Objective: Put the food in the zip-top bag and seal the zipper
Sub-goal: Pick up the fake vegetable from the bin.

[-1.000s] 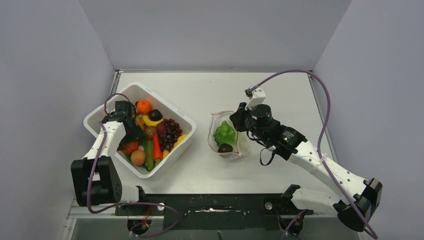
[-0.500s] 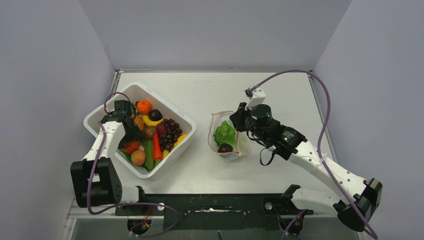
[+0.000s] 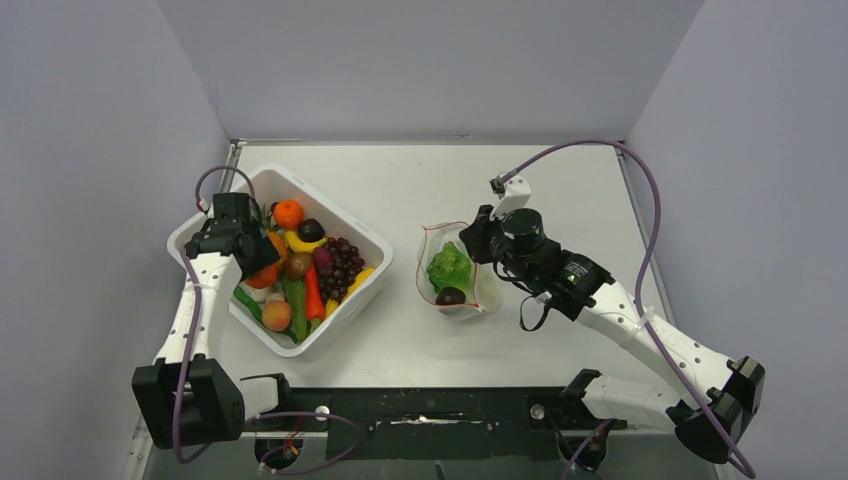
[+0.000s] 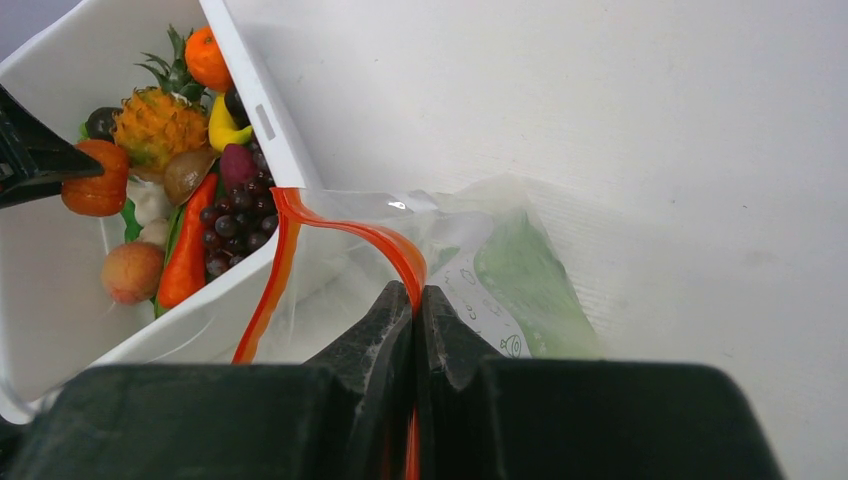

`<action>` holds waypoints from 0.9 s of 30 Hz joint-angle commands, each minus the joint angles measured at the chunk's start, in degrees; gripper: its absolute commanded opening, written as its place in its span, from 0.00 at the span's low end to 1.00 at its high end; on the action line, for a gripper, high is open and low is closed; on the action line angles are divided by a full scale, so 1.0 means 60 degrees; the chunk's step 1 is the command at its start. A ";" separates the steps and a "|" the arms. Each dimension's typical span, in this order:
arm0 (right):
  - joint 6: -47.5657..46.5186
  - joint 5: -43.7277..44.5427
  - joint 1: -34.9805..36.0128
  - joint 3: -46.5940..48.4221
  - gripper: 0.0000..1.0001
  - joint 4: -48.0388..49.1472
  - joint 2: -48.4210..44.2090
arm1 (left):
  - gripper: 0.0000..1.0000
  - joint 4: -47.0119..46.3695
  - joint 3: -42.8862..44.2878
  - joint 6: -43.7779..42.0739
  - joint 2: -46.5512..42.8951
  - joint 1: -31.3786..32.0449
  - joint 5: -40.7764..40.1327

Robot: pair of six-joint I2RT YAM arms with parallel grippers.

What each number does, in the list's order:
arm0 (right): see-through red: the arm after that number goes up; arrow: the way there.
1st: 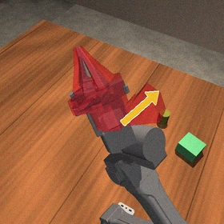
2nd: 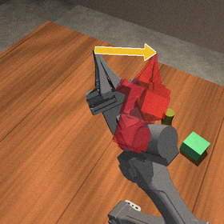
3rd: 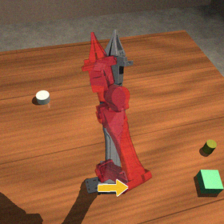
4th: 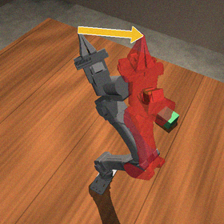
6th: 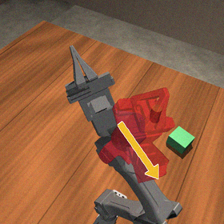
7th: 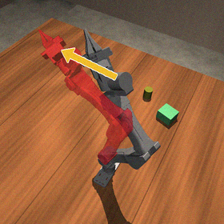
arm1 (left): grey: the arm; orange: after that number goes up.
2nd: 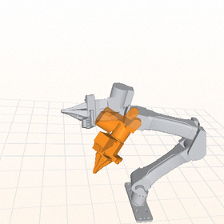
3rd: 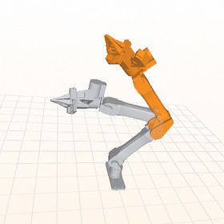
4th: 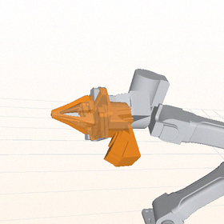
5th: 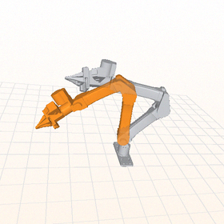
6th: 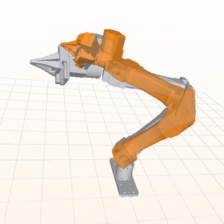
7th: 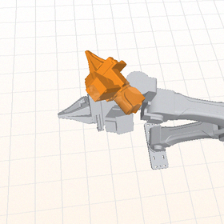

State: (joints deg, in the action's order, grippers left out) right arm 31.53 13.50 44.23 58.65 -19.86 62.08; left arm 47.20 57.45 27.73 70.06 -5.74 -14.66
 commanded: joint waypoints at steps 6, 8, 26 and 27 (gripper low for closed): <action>0.0056 0.0146 -0.0054 0.0376 0.00 0.0380 0.0026 | 0.44 -0.0191 0.1130 -0.0361 -0.0650 0.0019 0.1162; 0.0116 0.0127 -0.0024 0.0376 0.00 0.0380 0.0139 | 0.43 -0.0243 0.1154 -0.0369 -0.0749 0.0019 0.1532; 0.0692 0.0082 -0.0003 0.0710 0.00 0.0399 0.0786 | 0.35 -0.1891 0.0400 -0.0262 -0.1682 0.0137 0.6296; 0.0736 0.0071 -0.0003 0.0736 0.00 0.0483 0.0820 | 0.35 -0.2050 0.0369 -0.0185 -0.1774 0.0156 0.6541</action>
State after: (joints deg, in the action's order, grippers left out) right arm 34.33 13.45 44.23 59.42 -20.23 66.17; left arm 42.28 59.68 25.63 62.74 -5.34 15.00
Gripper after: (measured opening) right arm 0.031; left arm 0.472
